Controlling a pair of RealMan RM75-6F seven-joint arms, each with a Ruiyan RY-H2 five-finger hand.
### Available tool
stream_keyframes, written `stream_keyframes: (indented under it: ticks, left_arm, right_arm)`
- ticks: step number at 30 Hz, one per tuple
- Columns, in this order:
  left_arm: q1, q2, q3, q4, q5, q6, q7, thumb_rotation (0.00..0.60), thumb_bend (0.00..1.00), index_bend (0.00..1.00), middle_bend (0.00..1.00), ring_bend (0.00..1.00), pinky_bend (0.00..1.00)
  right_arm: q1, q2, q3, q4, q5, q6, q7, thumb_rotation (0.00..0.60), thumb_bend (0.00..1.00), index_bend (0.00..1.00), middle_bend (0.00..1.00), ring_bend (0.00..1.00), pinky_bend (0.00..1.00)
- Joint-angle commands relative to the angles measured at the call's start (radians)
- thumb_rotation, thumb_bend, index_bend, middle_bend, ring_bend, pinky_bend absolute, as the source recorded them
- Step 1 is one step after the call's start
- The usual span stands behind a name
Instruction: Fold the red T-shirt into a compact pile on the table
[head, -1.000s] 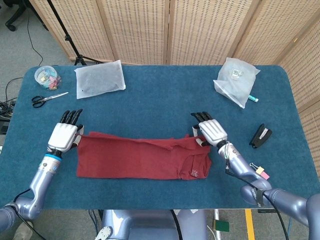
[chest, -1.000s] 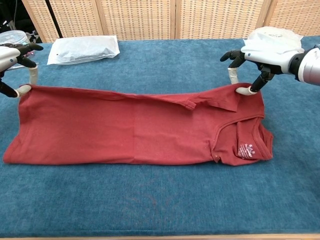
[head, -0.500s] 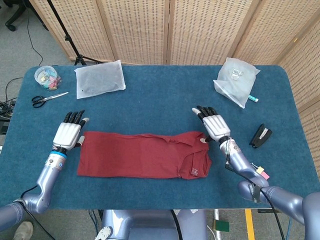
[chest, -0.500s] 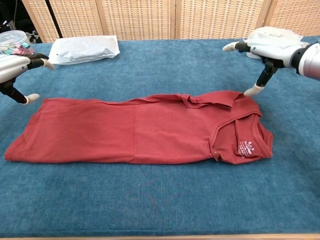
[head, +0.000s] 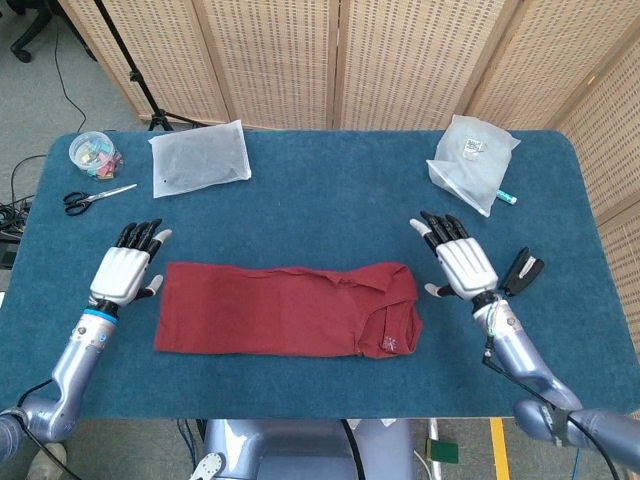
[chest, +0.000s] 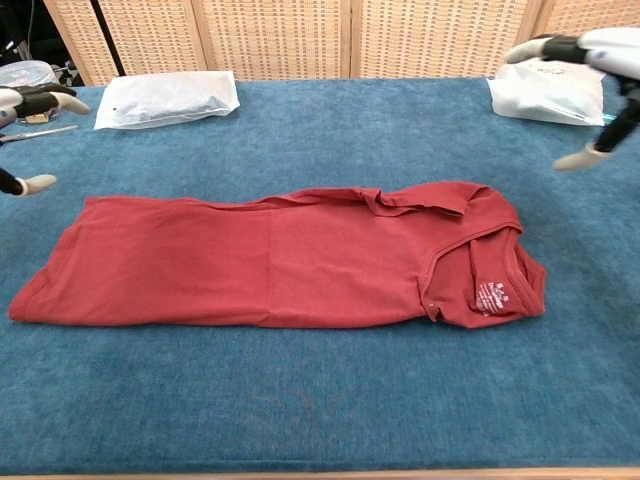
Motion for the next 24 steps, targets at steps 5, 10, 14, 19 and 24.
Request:
stream_keyframes:
  ticks: [5,10,14,19,24]
  left_arm:
    - [0.021,0.032,0.030,0.046,0.014,-0.023,-0.137,0.600,0.35,0.01,0.00,0.00,0.00]
    - [-0.006,0.016,0.004,0.052,-0.037,-0.073,-0.115,0.600,0.36,0.15,0.00,0.00,0.00]
    - [-0.037,0.000,-0.027,0.041,-0.096,-0.115,-0.055,0.600,0.37,0.27,0.00,0.00,0.00]
    - [-0.077,-0.022,-0.053,0.024,-0.191,-0.180,0.043,0.600,0.39,0.36,0.00,0.00,0.00]
    - [-0.105,-0.063,-0.066,0.032,-0.276,-0.204,0.137,0.600,0.39,0.37,0.00,0.00,0.00]
  right_arm:
    - [-0.133,0.119,-0.084,-0.114,-0.102,0.145,0.045,0.600,0.00,0.00,0.00,0.00,0.00]
    - [-0.227,0.157,-0.136,-0.137,-0.179,0.258,0.108,0.600,0.00,0.00,0.00,0.00,0.00]
    - [-0.266,0.155,-0.151,-0.120,-0.219,0.313,0.130,0.600,0.00,0.00,0.00,0.00,0.00]
    - [-0.285,0.144,-0.152,-0.099,-0.246,0.340,0.163,0.600,0.00,0.00,0.00,0.00,0.00]
    - [-0.291,0.130,-0.149,-0.068,-0.254,0.335,0.195,0.600,0.00,0.00,0.00,0.00,0.00]
